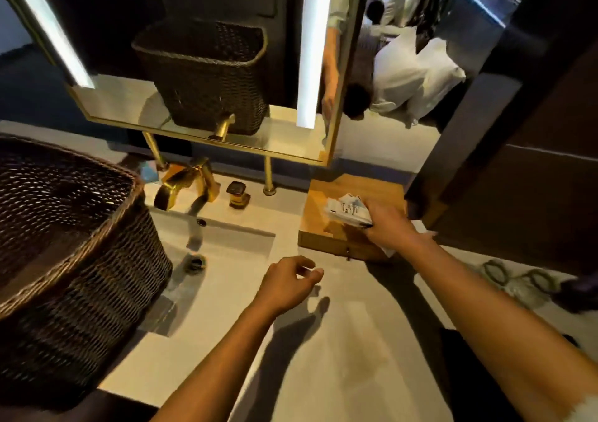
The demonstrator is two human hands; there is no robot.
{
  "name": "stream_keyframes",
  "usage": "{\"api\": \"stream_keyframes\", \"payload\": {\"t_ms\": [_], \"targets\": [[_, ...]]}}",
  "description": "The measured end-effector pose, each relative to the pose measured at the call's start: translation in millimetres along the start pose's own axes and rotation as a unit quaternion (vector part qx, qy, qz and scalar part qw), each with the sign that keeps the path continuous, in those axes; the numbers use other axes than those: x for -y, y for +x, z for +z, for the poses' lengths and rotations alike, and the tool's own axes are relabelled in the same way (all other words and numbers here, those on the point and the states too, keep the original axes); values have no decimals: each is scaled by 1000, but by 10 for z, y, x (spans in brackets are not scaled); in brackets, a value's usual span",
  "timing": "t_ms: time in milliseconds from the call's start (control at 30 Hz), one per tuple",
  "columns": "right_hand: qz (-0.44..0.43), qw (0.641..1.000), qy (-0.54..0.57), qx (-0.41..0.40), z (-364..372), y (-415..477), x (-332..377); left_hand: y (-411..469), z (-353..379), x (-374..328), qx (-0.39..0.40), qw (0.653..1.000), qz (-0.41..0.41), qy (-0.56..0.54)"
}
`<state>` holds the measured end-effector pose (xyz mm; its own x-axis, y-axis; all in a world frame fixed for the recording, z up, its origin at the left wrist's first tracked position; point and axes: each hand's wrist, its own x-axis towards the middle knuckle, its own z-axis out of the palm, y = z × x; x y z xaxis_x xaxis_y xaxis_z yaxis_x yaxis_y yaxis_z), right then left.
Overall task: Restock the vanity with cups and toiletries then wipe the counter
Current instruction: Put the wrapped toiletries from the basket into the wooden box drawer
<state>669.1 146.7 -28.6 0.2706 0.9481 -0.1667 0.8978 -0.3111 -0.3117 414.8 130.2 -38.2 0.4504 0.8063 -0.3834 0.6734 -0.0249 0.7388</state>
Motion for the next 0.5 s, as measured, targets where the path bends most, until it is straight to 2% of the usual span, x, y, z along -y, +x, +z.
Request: {"api": "stream_keyframes", "payload": {"t_ms": [167,333,500], "targets": [[-7,998,-70,9,238,489,-322,629,483,-189,38,991,-62,-116],[-30,999,-19,-3,531,579,-505,1073,840,-184,32,978,-124,-163],[-34,997,-15,-71,696,569,-516,1282,1018,-227,10,959,-146,-241]]}}
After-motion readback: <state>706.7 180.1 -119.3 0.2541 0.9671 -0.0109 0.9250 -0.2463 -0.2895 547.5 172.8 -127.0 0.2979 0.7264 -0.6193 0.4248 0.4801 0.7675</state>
